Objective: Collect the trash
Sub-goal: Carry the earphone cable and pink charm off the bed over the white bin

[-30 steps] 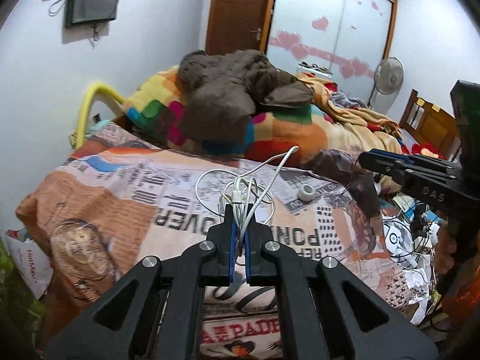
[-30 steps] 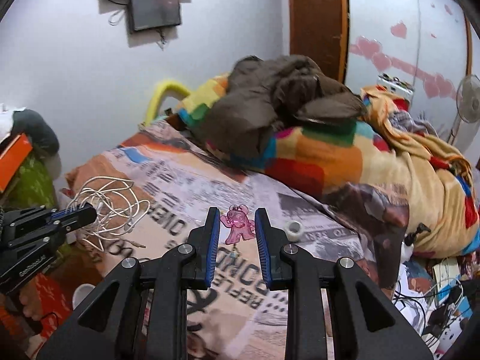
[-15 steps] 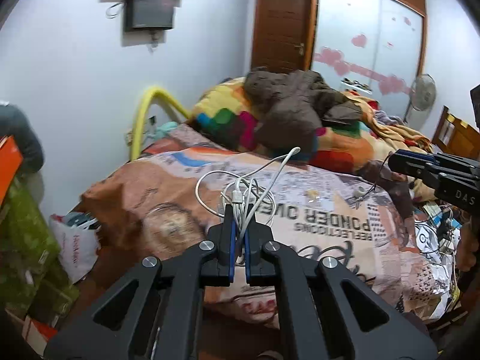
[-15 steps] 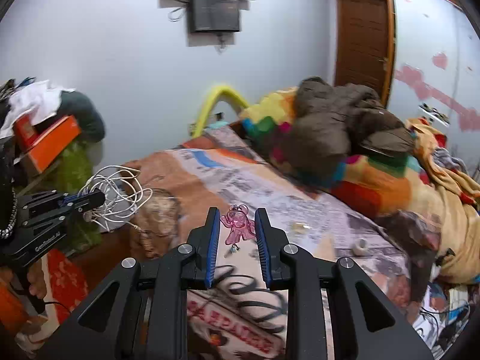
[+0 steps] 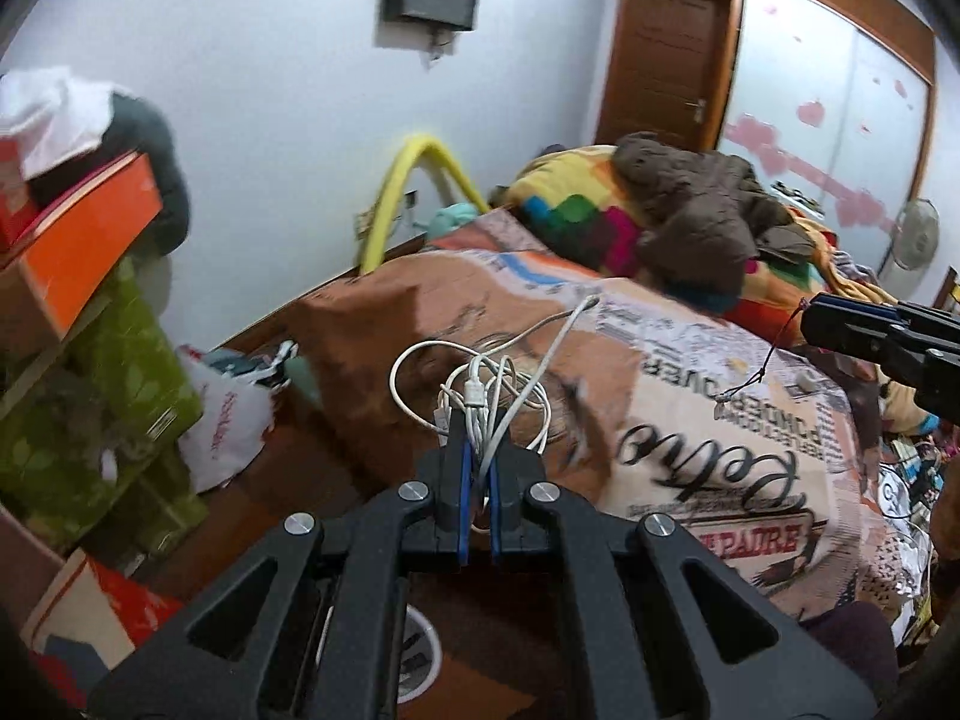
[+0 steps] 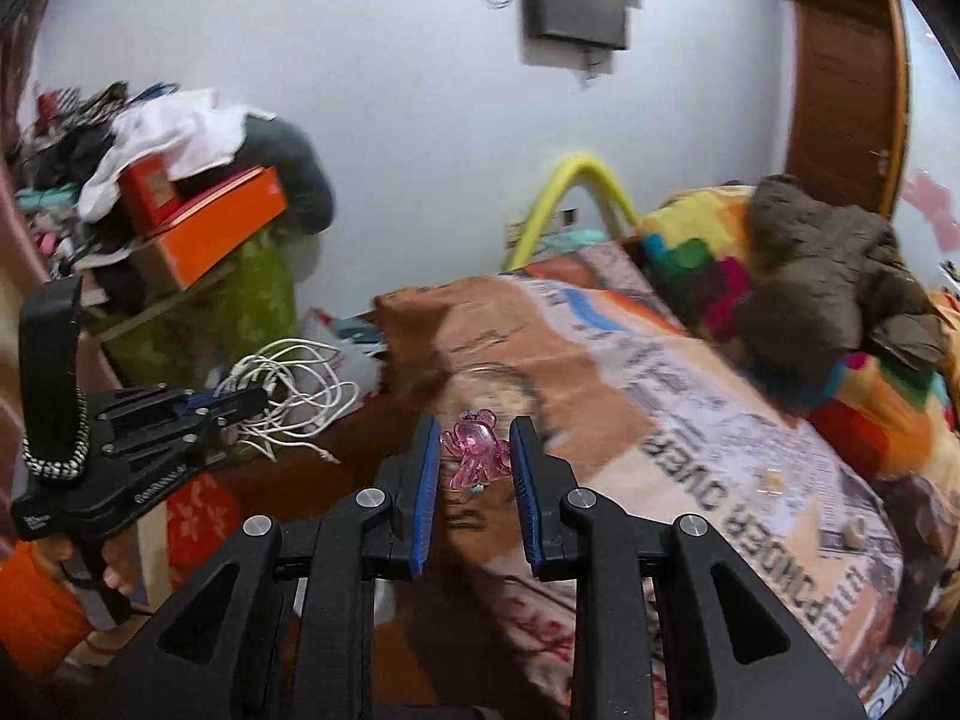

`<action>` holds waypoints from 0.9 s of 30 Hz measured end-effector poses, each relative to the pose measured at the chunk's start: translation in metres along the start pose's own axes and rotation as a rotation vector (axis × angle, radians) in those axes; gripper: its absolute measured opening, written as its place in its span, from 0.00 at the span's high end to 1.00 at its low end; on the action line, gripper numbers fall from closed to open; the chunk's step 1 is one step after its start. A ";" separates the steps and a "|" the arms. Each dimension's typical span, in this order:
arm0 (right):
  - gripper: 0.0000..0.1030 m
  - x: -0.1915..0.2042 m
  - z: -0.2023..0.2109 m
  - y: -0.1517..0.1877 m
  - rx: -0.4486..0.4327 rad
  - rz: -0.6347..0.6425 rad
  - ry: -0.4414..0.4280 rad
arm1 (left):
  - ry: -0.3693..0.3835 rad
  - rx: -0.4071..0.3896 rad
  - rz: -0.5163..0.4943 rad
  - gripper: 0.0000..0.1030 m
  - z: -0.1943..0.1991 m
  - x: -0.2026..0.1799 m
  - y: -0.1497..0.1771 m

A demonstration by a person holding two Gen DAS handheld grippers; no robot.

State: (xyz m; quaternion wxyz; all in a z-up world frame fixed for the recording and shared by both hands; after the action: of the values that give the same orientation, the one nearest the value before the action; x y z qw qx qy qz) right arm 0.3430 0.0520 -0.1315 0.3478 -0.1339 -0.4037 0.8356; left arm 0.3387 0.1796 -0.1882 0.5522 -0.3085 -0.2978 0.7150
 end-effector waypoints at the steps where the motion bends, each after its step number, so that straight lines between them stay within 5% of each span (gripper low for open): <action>1: 0.79 0.012 -0.007 0.001 0.009 0.006 -0.019 | -0.006 0.004 0.008 0.97 -0.001 0.006 0.003; 16: 0.79 0.122 -0.114 0.045 0.196 0.088 -0.152 | -0.125 0.136 0.233 0.97 -0.026 0.139 0.098; 27: 0.79 0.169 -0.188 0.106 0.352 0.107 -0.183 | -0.155 0.301 0.390 0.97 -0.058 0.186 0.194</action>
State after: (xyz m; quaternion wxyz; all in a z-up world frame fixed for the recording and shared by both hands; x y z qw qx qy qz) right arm 0.2655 0.2323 -0.3234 0.2828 -0.0161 -0.2737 0.9192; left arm 0.2283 0.3244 -0.3944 0.4190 -0.2188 -0.1644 0.8657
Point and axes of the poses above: each gripper's, at about its wrist camera, not at the fingertips, and z roughly against the way its jaws point, x to its left, y to its underside, the point moved 8 cm from there along -z, roughly the way its jaws point, and after that the axes turned 1 degree about z, right-handed, at the moved point
